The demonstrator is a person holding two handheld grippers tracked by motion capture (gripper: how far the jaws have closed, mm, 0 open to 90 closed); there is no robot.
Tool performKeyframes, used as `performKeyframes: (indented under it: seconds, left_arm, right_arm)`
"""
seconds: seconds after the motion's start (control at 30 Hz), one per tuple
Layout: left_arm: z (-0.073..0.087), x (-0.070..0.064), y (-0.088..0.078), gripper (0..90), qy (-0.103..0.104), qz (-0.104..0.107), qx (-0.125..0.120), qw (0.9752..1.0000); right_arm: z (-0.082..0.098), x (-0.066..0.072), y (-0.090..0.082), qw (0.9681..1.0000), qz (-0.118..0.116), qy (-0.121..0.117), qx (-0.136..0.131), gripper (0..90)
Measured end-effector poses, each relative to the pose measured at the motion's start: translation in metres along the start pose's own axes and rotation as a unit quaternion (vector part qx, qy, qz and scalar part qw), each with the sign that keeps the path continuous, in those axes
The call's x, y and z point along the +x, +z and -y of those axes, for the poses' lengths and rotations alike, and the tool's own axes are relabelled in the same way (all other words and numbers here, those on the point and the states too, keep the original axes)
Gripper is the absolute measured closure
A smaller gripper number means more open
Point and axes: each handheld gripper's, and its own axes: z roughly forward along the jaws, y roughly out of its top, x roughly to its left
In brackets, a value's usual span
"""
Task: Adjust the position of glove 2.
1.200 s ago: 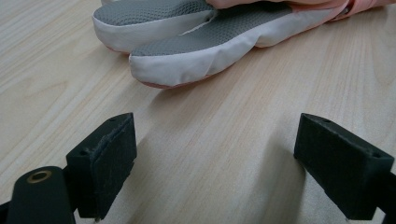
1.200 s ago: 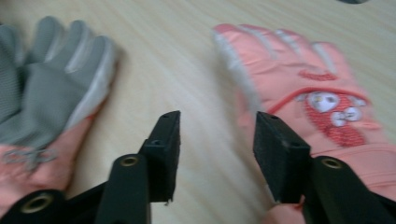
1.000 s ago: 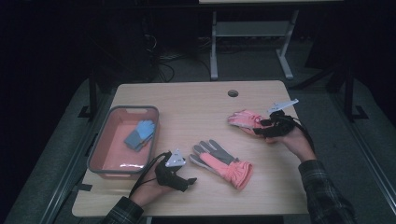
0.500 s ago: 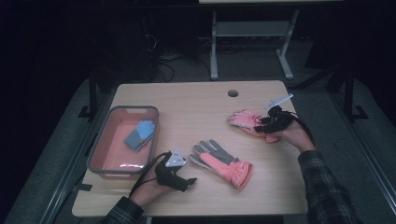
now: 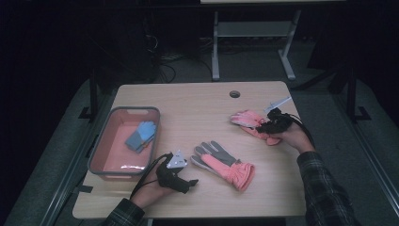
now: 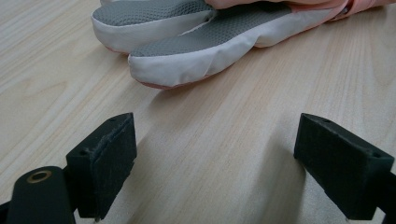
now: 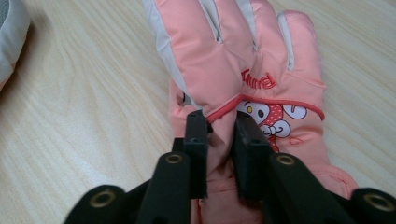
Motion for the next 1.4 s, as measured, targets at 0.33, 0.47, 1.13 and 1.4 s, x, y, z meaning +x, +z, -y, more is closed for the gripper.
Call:
performKeyframes:
  seconds: [0.33,0.47,1.13,1.4]
  left_arm:
    - [0.0,0.0,0.0,12.3,0.0,0.0,0.0,1.0]
    - [0.0,0.0,0.0,12.3,0.0,0.0,0.0,1.0]
    - [0.0,0.0,0.0,12.3,0.001,0.0,0.0,1.0]
    - [0.0,0.0,0.0,12.3,0.001,0.0,0.0,1.0]
  right_arm:
    - [-0.006,0.005,-0.02,0.9994,0.01,0.024,-0.021,82.4]
    - [-0.008,0.011,-0.033,0.9991,0.017,0.028,-0.026,82.3]
    - [-0.008,0.063,-0.064,0.9971,0.006,0.036,-0.067,82.1]
    - [-0.015,0.087,-0.068,0.9981,0.003,0.023,-0.057,82.2]
